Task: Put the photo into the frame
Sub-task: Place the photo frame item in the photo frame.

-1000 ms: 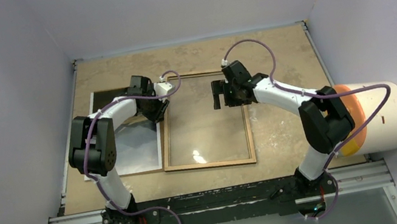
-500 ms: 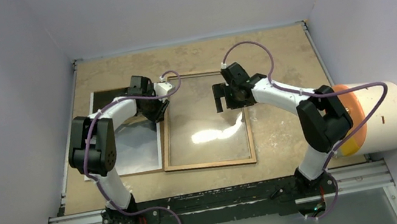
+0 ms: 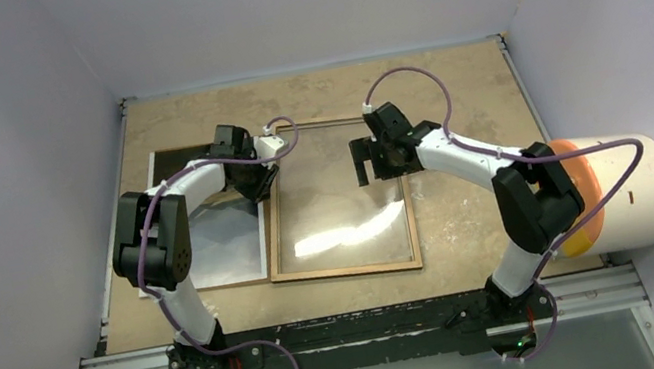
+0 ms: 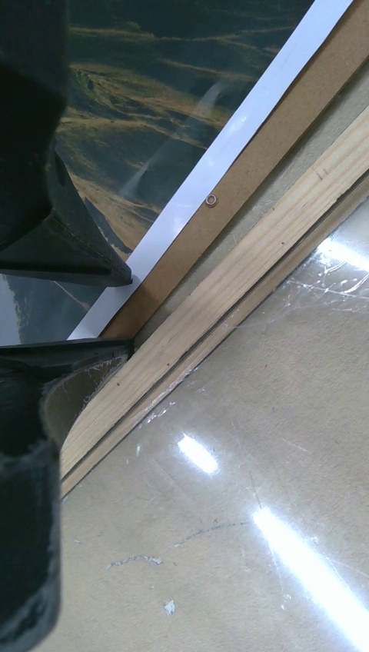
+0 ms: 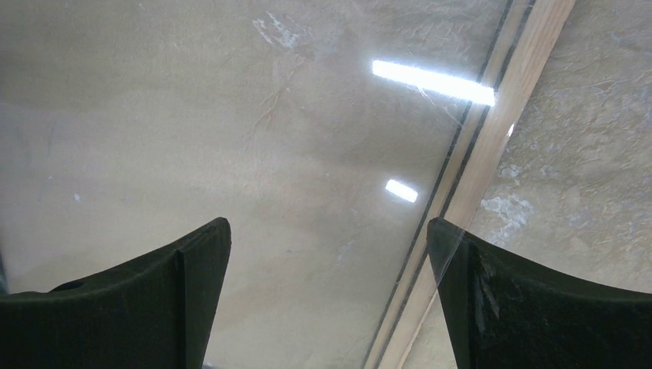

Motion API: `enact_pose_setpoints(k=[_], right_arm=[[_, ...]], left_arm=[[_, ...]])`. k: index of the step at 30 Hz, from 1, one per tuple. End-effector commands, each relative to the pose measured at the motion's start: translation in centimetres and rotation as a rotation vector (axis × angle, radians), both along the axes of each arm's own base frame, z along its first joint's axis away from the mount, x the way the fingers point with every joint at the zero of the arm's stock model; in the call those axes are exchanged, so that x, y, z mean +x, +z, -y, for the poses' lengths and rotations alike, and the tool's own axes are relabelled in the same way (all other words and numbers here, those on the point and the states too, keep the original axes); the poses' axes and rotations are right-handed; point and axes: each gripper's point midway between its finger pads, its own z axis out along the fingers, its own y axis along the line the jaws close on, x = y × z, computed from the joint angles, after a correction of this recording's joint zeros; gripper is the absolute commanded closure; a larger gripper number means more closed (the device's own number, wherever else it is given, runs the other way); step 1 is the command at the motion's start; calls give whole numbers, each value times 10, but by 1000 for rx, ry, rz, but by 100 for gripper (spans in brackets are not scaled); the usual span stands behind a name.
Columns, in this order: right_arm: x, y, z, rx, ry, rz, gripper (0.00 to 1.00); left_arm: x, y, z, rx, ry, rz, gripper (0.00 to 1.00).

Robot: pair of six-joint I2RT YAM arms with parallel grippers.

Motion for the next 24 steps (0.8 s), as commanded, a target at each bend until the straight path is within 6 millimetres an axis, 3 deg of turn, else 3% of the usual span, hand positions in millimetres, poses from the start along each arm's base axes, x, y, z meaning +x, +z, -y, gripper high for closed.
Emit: enact_pose_setpoints(k=[1, 8, 14, 24], right_arm=[[3, 24, 4, 20, 8, 51, 1], [2, 24, 10, 28, -10, 52, 1], [-3, 11, 11, 34, -8, 23, 1], [3, 25, 16, 41, -24, 56, 1]], left_arm=[[-59, -32, 1, 4, -30, -221, 67], [-59, -31, 0, 10, -34, -219, 67], [-59, -30, 1, 7, -35, -216, 66], [-58, -28, 0, 10, -36, -209, 66]])
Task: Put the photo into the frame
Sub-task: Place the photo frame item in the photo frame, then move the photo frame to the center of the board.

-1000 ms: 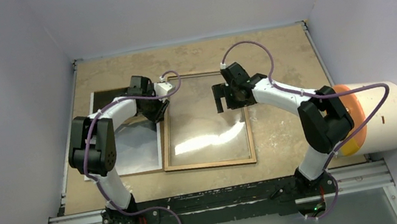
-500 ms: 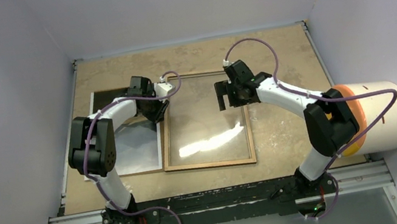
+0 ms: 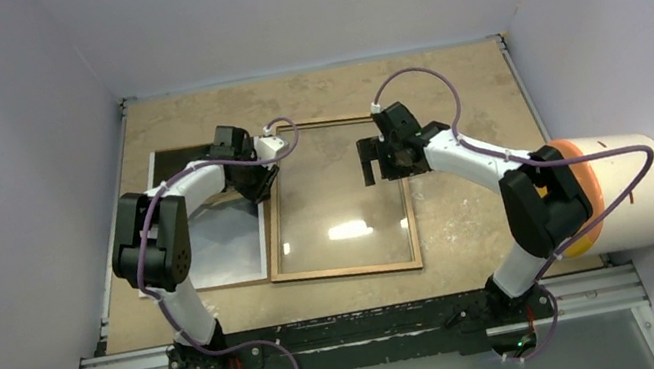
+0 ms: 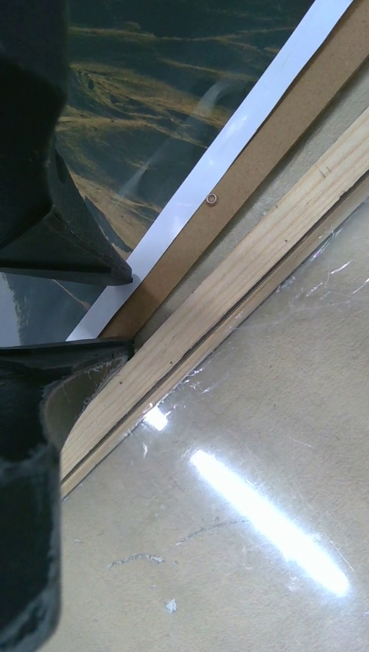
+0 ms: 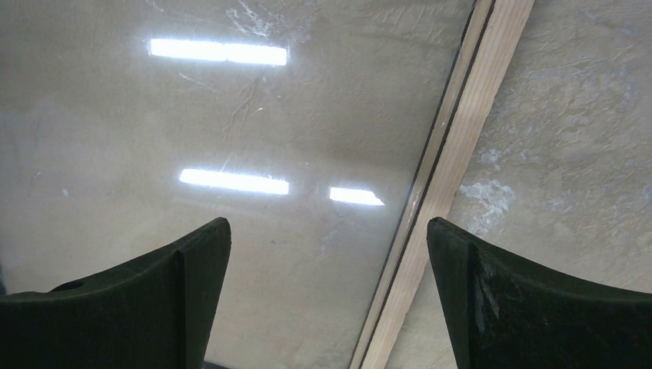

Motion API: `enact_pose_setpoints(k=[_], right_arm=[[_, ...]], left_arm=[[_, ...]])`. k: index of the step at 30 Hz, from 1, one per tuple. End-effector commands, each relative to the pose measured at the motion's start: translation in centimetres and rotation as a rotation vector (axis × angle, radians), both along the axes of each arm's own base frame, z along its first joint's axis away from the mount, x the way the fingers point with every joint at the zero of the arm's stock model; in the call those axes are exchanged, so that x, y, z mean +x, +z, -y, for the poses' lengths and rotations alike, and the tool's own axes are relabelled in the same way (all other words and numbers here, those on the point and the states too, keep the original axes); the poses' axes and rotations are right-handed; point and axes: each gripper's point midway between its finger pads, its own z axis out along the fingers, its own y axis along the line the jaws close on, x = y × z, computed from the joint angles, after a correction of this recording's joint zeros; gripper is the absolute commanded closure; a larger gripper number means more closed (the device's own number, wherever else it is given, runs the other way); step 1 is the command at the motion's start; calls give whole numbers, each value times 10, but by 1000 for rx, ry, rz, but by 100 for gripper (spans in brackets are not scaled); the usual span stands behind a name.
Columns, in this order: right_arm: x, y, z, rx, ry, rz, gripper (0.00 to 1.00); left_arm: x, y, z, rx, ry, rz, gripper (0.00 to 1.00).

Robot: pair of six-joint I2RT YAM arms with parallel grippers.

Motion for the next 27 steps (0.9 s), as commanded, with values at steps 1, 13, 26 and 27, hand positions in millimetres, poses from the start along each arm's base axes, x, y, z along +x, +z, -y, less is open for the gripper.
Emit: enact_pose_setpoints(k=[1, 13, 26, 27], right_arm=[[8, 25, 2, 29, -4, 66, 1], [29, 73, 10, 457, -144, 80, 1], [22, 96, -13, 733, -39, 72, 1], [23, 95, -13, 741, -42, 71, 1]], left_arm=[[-55, -27, 1, 8, -31, -207, 66], [-39, -27, 12, -15, -11, -192, 66], [-23, -15, 59, 12, -102, -143, 66], [-21, -11, 60, 9, -100, -132, 65]])
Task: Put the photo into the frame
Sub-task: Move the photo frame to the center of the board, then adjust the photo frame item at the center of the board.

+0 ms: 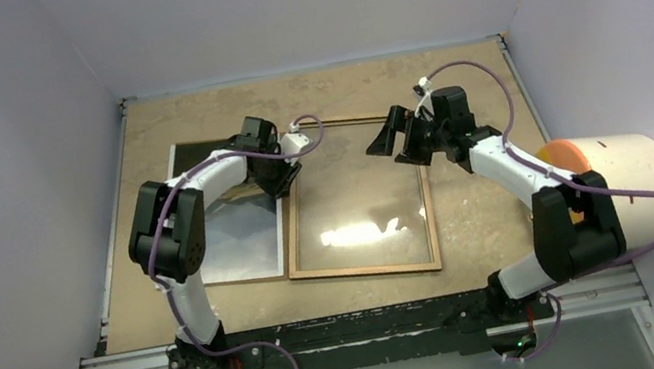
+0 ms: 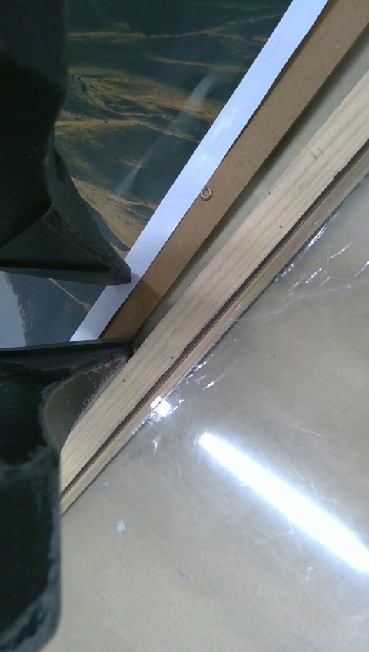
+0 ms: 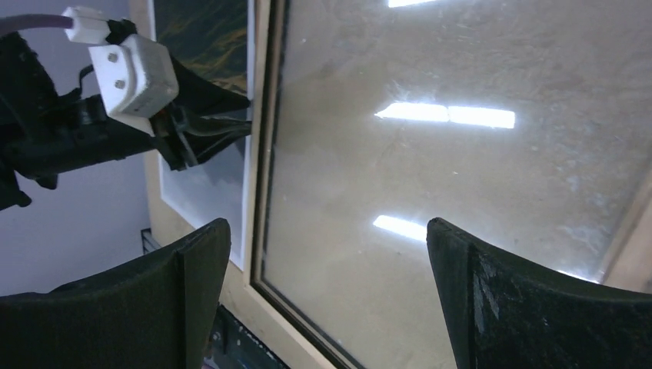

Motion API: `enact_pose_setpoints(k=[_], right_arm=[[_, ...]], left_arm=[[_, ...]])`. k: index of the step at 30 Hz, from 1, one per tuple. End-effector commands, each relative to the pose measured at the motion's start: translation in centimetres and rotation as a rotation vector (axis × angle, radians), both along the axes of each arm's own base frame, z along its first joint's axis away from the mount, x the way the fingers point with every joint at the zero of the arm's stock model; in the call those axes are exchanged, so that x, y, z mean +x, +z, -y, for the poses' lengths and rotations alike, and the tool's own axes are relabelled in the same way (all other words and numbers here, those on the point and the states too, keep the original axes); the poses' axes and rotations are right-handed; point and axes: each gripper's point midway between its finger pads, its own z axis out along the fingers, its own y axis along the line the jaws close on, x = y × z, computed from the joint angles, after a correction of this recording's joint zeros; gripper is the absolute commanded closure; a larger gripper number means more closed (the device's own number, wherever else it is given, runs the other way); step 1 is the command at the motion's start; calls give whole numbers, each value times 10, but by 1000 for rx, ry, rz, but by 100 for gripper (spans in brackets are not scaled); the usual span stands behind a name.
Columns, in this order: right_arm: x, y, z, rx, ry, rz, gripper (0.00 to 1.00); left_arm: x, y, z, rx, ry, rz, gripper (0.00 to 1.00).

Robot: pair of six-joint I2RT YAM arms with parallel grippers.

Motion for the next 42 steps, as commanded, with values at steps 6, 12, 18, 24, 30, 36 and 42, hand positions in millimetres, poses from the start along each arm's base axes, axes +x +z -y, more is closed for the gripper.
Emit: enact_pose_setpoints(k=[6, 12, 18, 24, 30, 36, 42], right_arm=[[31, 73, -19, -127, -57, 224, 1], [19, 91, -111, -157, 46, 285, 8], [7, 57, -213, -201, 189, 237, 5], [6, 15, -277, -257, 248, 198, 4], [19, -27, -285, -319, 224, 151, 5], [18, -77, -277, -407, 214, 53, 2], [26, -83, -256, -425, 170, 37, 1]], left_arm=[[-14, 10, -5, 29, 16, -7, 50], [11, 58, -74, -23, 159, 59, 44], [17, 114, -139, -48, 255, 147, 42], [22, 106, -242, 58, 459, 169, 44], [18, 77, -322, 168, 631, 141, 44], [15, 47, -354, 302, 707, 143, 39], [16, 25, -359, 322, 729, 130, 39]])
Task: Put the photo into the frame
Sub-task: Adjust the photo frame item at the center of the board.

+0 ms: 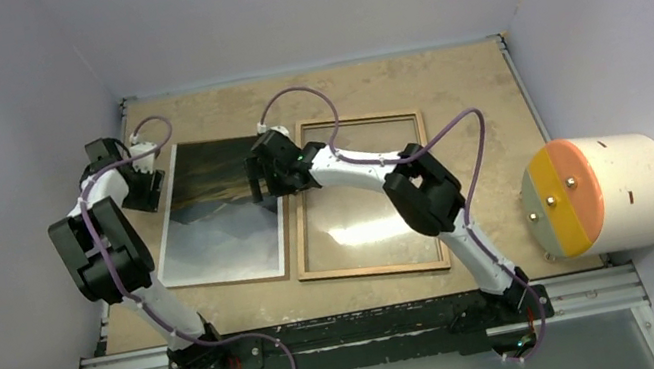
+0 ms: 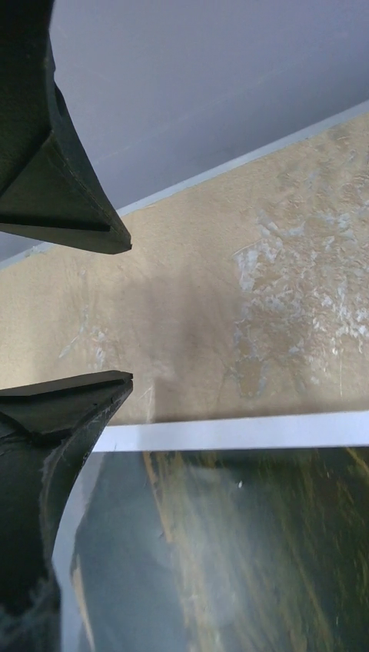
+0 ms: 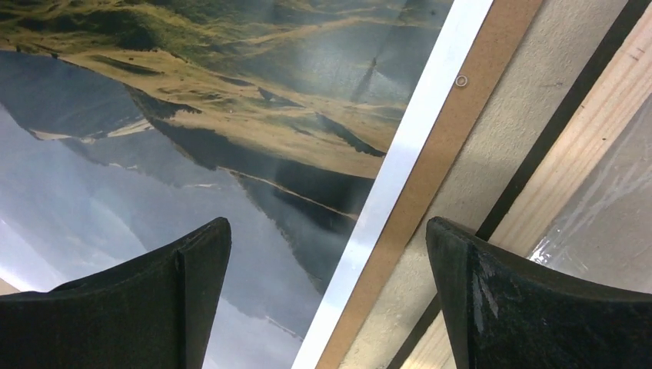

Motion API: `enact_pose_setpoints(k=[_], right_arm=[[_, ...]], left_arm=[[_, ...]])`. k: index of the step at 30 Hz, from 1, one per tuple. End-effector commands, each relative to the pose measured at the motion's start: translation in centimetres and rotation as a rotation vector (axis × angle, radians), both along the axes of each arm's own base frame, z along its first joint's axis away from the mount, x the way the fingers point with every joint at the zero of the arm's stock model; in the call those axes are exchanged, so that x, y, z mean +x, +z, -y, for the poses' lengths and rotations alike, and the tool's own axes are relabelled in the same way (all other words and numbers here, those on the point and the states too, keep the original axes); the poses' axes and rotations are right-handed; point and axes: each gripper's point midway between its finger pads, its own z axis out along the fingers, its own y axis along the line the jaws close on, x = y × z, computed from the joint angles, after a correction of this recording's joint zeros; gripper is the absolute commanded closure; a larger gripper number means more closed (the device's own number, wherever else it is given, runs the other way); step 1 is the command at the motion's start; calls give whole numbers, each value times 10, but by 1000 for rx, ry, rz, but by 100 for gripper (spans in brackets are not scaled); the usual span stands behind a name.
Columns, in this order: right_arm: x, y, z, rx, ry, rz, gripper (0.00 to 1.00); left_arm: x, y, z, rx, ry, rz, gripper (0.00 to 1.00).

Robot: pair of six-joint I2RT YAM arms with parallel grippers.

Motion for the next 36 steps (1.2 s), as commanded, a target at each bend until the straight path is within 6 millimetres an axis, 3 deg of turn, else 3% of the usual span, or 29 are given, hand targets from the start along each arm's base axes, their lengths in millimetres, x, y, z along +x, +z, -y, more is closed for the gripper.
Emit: enact_pose_setpoints(k=[1, 4, 8, 17, 25, 29, 36], right_arm=[[11, 10, 22, -18, -74, 11, 1], [14, 3, 36, -38, -101, -8, 1], [15, -4, 40, -28, -117, -38, 1], [15, -1, 1, 146, -87, -100, 2], [-12, 12, -36, 333, -18, -227, 2], [-21, 15, -43, 364, -3, -262, 2], [-32, 3, -44, 377, -3, -333, 1]], left_arm=[[11, -8, -16, 68, 37, 25, 39], [15, -17, -18, 61, 57, 23, 40], [22, -23, -15, 35, 77, 40, 40], [33, -40, 24, -7, 30, 27, 41], [33, -38, 36, -11, 12, 33, 42], [34, -24, 45, -19, -25, 58, 43], [23, -20, 59, -47, -61, 50, 43]])
